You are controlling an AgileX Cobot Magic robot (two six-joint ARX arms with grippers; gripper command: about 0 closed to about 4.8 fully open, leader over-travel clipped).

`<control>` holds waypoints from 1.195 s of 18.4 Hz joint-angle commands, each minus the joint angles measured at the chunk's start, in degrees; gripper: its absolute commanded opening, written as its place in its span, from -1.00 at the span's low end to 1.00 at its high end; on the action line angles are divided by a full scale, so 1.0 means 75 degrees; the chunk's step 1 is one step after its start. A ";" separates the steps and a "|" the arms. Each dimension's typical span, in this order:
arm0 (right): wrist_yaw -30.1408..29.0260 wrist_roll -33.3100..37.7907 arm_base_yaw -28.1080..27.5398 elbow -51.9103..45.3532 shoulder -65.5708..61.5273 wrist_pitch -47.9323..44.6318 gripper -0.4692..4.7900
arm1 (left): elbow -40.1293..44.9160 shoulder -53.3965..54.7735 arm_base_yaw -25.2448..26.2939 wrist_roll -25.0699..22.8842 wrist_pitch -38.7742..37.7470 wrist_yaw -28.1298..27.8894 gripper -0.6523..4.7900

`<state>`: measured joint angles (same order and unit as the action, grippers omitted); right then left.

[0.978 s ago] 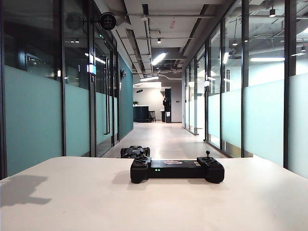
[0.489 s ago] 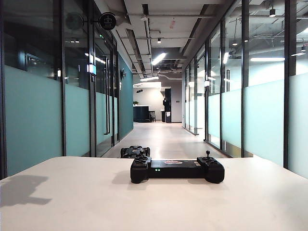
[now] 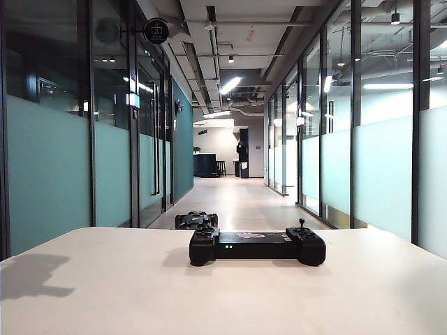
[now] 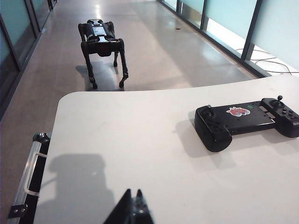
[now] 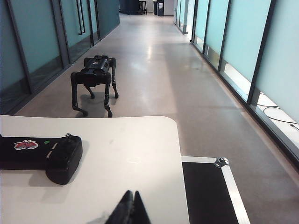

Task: Push the left joystick on the remote control sitting on the white table backward to make the robot dog back up in a straight line until it returns close to you.

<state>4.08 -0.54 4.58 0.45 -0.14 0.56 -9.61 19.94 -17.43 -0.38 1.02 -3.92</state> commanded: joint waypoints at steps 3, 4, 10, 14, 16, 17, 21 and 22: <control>-0.0006 0.0058 0.0009 -0.0070 0.0026 -0.0111 -0.84 | -0.0009 0.0003 0.0006 -0.0003 0.0044 0.0020 -0.78; 0.0003 0.0058 0.0009 -0.0070 0.0026 -0.0102 -0.84 | -0.0009 0.0003 0.0006 -0.0003 0.0044 0.0020 -0.78; 0.0006 0.0055 0.0012 -0.0070 0.0026 -0.0044 -0.84 | -0.0009 0.0003 0.0006 -0.0003 0.0044 0.0020 -0.78; 0.0006 0.0055 0.0012 -0.0070 0.0026 -0.0044 -0.84 | -0.0009 0.0003 0.0006 -0.0003 0.0044 0.0020 -0.78; 0.0006 0.0055 0.0012 -0.0070 0.0026 -0.0044 -0.84 | -0.0009 0.0003 0.0006 -0.0003 0.0044 0.0020 -0.78; 0.0006 0.0055 0.0009 -0.0070 0.0026 -0.0044 -0.84 | -0.0009 0.0003 0.0006 -0.0003 0.0044 0.0020 -0.78; 0.0006 0.0058 0.0009 -0.0070 0.0026 -0.0047 -0.84 | -0.0009 -0.0481 0.0015 -0.0006 0.0035 -0.0047 -0.78; 0.0006 0.0055 0.0009 -0.0070 0.0026 -0.0044 -0.84 | 0.0006 -0.0804 0.0015 -0.0006 0.0044 -0.0079 -0.78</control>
<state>4.08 -0.30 4.58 0.45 -0.14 0.97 -9.56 15.09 -17.37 -0.38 0.23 -4.16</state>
